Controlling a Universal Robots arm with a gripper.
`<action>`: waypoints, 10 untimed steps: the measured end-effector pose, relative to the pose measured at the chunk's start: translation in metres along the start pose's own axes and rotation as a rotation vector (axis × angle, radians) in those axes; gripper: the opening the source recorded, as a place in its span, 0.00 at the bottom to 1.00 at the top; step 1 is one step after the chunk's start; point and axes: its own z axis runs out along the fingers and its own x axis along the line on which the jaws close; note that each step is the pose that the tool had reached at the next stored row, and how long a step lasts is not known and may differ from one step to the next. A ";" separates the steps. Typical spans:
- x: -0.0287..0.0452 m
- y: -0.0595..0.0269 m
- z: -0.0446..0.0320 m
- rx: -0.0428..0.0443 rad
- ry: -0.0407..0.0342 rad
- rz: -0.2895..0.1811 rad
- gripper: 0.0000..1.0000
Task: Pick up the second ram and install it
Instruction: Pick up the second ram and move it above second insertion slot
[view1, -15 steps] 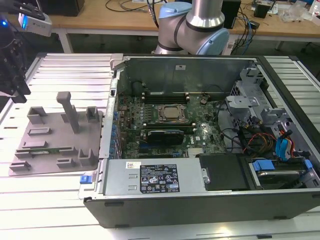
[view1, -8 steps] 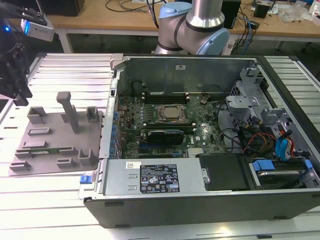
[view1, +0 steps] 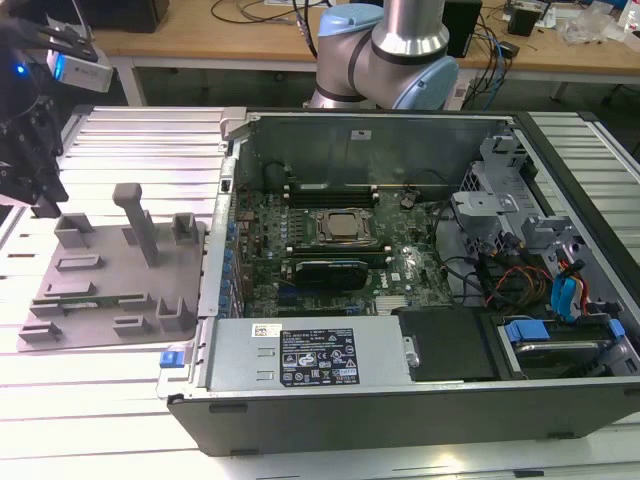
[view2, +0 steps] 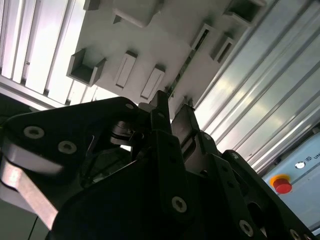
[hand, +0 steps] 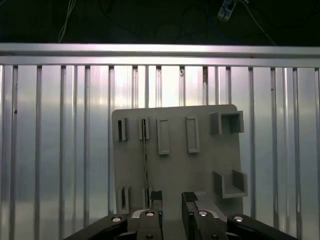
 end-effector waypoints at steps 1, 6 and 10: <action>0.0001 -0.0001 0.0011 0.0001 0.0000 0.000 0.28; 0.0001 -0.0002 0.0044 0.0000 0.0000 0.000 0.28; 0.0003 -0.0004 0.0085 0.0000 0.0000 0.000 0.28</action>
